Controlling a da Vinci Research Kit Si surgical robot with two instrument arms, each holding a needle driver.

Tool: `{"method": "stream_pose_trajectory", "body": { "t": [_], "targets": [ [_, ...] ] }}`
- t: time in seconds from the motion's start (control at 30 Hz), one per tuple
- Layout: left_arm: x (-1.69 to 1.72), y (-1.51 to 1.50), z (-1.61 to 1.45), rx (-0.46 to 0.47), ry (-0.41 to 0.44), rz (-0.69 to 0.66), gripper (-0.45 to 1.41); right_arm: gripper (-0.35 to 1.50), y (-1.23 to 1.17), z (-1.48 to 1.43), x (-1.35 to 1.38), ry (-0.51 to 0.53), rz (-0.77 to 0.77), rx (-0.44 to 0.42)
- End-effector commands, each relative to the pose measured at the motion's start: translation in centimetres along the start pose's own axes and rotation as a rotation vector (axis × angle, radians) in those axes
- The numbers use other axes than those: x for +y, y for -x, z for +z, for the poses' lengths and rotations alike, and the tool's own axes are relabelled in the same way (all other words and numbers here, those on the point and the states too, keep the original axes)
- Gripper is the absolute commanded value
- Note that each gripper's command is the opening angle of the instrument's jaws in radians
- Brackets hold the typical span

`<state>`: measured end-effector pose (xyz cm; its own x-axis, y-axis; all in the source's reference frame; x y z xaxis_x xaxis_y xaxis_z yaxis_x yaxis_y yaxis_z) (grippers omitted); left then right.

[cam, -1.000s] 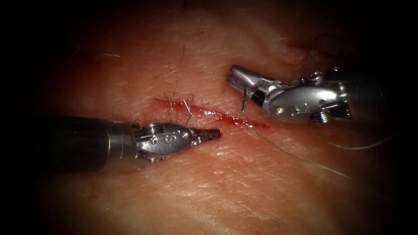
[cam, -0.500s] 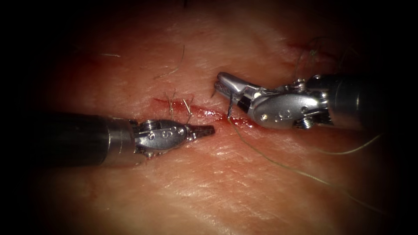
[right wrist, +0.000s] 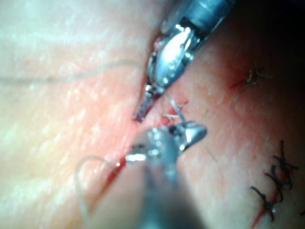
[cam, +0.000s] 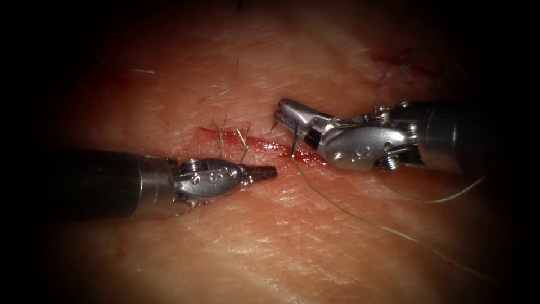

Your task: Wound Closure

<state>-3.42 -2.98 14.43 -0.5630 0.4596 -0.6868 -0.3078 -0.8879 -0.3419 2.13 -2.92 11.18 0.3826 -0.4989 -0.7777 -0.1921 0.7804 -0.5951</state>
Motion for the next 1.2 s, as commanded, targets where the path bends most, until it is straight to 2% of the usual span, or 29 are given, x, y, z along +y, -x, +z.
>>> {"method": "stream_pose_trajectory", "body": {
  "t": [0.03,0.63,1.2],
  "targets": [
    [0.03,0.03,0.08,0.000,0.003,0.001,-0.10,-0.35,0.01,0.07,-0.06,-0.003,0.000,-0.002],
    [0.02,0.06,0.07,-0.005,0.006,0.004,-0.15,-0.35,0.12,0.06,-0.11,-0.016,-0.044,-0.033],
    [0.01,0.06,0.08,-0.005,0.006,0.004,-0.15,-0.35,0.18,0.21,-0.47,-0.029,-0.089,-0.050]
  ]
}}
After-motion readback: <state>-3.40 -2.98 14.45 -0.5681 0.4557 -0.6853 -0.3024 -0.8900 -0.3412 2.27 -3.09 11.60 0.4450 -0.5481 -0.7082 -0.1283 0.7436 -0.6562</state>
